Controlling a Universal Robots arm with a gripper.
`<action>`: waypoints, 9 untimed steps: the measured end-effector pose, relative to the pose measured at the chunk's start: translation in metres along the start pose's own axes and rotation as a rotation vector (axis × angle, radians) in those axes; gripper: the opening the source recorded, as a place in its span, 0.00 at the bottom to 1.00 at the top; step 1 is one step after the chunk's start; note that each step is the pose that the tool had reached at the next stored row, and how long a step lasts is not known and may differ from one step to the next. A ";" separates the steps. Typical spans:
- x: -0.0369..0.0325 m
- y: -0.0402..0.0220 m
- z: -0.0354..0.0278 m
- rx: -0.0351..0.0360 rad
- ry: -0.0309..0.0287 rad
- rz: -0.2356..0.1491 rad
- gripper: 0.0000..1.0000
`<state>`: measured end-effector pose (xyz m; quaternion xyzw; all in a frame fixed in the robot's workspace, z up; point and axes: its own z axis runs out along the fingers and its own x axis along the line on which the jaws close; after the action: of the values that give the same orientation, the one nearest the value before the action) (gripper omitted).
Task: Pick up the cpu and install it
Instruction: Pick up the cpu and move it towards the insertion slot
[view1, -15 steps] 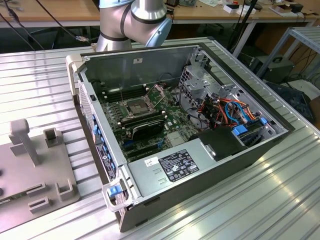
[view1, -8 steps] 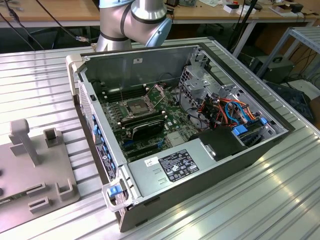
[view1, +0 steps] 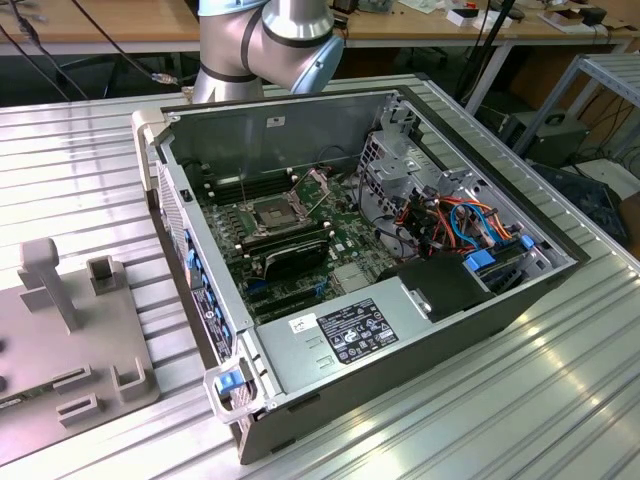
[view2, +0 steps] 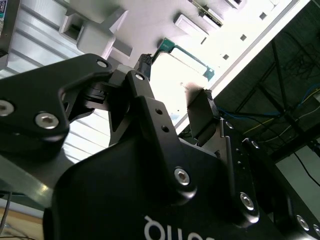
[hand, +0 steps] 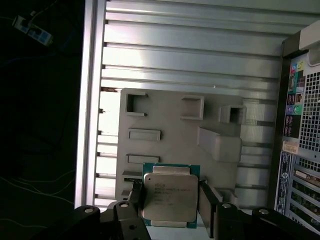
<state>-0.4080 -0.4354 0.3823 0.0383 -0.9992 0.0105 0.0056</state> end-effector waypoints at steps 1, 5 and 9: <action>-0.0003 0.0000 0.0000 0.0000 0.0000 0.000 0.55; -0.0021 -0.0002 -0.0001 0.0000 0.0001 0.000 0.55; -0.0046 -0.0004 -0.0001 0.0000 0.0000 0.000 0.55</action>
<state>-0.4034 -0.4354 0.3823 0.0383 -0.9992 0.0105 0.0056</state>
